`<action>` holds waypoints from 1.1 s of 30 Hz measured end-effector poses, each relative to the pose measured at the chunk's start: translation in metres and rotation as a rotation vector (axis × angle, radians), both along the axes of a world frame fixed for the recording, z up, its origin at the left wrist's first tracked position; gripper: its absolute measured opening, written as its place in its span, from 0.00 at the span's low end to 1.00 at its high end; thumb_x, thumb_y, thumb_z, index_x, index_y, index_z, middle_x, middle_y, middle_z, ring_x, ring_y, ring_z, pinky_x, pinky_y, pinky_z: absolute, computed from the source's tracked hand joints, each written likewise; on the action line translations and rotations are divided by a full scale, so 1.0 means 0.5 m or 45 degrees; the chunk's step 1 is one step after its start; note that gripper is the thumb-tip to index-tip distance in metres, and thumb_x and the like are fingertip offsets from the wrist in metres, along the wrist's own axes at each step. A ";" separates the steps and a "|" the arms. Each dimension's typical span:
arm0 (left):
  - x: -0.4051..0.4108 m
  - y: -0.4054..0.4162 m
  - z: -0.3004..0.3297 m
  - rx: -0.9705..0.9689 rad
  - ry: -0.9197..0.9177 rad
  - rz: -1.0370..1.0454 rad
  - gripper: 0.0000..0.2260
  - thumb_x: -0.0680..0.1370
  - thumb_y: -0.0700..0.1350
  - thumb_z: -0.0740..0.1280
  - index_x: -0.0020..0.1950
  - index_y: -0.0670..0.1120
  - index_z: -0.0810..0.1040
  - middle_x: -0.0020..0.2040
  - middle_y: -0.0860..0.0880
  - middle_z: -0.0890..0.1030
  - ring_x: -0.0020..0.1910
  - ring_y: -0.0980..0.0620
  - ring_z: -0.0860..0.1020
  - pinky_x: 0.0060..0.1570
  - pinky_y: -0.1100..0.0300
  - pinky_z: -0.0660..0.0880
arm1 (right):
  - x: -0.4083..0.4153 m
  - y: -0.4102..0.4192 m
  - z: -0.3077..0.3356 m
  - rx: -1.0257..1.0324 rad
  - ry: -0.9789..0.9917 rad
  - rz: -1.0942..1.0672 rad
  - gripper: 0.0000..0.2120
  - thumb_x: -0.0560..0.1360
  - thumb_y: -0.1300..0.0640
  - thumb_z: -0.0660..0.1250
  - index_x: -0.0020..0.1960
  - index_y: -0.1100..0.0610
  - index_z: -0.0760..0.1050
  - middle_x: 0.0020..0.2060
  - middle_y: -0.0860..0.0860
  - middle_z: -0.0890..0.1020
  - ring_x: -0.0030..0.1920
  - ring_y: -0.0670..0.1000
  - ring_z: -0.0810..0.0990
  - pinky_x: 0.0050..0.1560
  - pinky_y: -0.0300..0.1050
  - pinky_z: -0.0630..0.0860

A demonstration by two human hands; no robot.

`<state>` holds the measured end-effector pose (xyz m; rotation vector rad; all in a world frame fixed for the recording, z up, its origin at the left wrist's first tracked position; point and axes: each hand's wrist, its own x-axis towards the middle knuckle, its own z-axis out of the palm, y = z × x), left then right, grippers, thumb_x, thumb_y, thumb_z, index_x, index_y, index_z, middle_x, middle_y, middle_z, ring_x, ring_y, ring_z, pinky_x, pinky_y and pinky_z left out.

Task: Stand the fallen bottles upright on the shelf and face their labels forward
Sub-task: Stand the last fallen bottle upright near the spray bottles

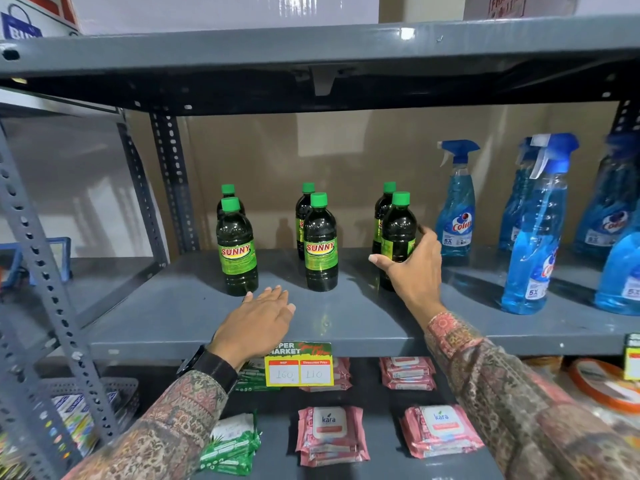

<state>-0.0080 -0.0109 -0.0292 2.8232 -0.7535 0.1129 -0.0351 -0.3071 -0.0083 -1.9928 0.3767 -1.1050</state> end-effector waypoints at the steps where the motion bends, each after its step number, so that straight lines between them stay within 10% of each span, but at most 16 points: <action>1: 0.000 0.000 0.000 0.002 -0.002 0.003 0.27 0.87 0.56 0.46 0.85 0.46 0.55 0.86 0.50 0.53 0.84 0.53 0.51 0.81 0.51 0.44 | -0.002 0.002 0.000 -0.019 -0.009 -0.030 0.47 0.64 0.45 0.85 0.74 0.57 0.64 0.66 0.56 0.74 0.67 0.58 0.74 0.68 0.56 0.73; 10: -0.006 -0.003 0.005 -0.014 0.006 0.012 0.27 0.87 0.56 0.46 0.85 0.46 0.54 0.86 0.50 0.53 0.84 0.54 0.51 0.82 0.51 0.44 | -0.003 -0.001 0.001 0.067 -0.015 0.104 0.30 0.70 0.57 0.77 0.64 0.50 0.63 0.51 0.49 0.79 0.52 0.54 0.82 0.46 0.45 0.73; 14: -0.007 -0.007 0.005 -0.016 0.003 0.006 0.27 0.87 0.56 0.46 0.85 0.47 0.54 0.86 0.51 0.53 0.84 0.54 0.51 0.82 0.52 0.44 | -0.003 -0.007 0.001 -0.030 0.010 -0.022 0.36 0.67 0.46 0.83 0.65 0.56 0.68 0.59 0.53 0.76 0.57 0.54 0.76 0.58 0.52 0.75; 21: -0.001 0.001 0.004 -0.018 -0.001 0.015 0.27 0.87 0.56 0.46 0.85 0.47 0.54 0.86 0.51 0.53 0.84 0.54 0.51 0.82 0.52 0.44 | -0.003 0.005 0.003 -0.025 -0.004 0.040 0.28 0.69 0.52 0.78 0.62 0.50 0.66 0.52 0.50 0.79 0.52 0.55 0.81 0.47 0.48 0.72; 25: -0.005 -0.001 0.002 -0.019 0.007 0.012 0.27 0.87 0.56 0.46 0.85 0.47 0.54 0.86 0.51 0.53 0.84 0.54 0.51 0.82 0.52 0.44 | -0.007 0.004 0.002 -0.054 0.002 -0.062 0.41 0.65 0.44 0.84 0.68 0.57 0.68 0.61 0.55 0.77 0.60 0.56 0.78 0.60 0.53 0.77; 33: -0.003 0.000 0.001 -0.014 0.005 0.012 0.27 0.87 0.57 0.46 0.85 0.47 0.54 0.86 0.51 0.53 0.84 0.54 0.51 0.82 0.52 0.44 | -0.007 0.003 0.001 -0.019 -0.005 0.024 0.36 0.68 0.50 0.81 0.69 0.55 0.66 0.58 0.52 0.79 0.58 0.56 0.81 0.56 0.51 0.76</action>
